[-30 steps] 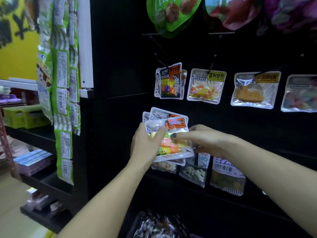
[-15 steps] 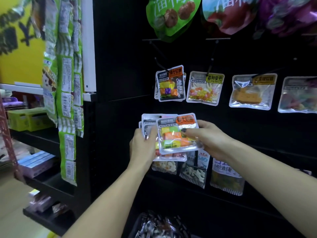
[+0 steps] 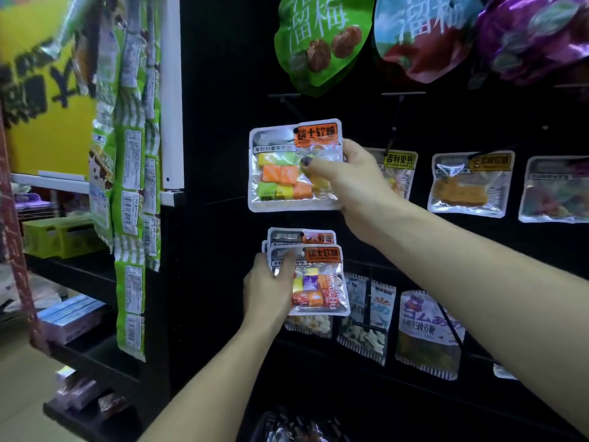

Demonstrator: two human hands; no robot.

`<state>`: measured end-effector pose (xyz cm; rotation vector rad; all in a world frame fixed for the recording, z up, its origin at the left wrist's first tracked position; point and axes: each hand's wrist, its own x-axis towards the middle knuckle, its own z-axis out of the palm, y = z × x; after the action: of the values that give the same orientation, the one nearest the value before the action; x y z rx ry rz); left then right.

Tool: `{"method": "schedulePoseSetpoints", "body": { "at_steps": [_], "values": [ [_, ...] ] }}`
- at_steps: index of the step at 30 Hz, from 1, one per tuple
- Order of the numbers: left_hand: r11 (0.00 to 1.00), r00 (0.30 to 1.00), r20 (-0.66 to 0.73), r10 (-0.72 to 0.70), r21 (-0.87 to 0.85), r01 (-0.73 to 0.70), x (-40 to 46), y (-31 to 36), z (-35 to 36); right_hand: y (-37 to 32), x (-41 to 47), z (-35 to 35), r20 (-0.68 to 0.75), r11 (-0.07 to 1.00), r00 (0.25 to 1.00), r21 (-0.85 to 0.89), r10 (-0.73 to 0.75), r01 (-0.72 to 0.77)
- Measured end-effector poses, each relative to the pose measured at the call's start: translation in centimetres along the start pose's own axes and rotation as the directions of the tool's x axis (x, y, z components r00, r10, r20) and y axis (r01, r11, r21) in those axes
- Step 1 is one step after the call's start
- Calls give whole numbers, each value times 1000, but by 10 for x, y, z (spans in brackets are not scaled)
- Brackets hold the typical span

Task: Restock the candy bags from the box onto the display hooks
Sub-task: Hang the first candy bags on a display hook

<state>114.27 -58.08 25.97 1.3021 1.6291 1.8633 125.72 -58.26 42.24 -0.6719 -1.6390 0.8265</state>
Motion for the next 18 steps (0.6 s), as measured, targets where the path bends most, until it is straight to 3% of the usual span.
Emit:
{"method": "schedulePoseSetpoints", "body": {
  "at_steps": [8,18],
  "values": [
    [1000,1000,-10,17,3,-17,2,-5,1,-1,19,16,-41,986,992,122,121,-115],
    [999,1000,0,18,-32,-18,1,-7,2,2,21,20,-103,990,988,98,112,-102]
  ]
}}
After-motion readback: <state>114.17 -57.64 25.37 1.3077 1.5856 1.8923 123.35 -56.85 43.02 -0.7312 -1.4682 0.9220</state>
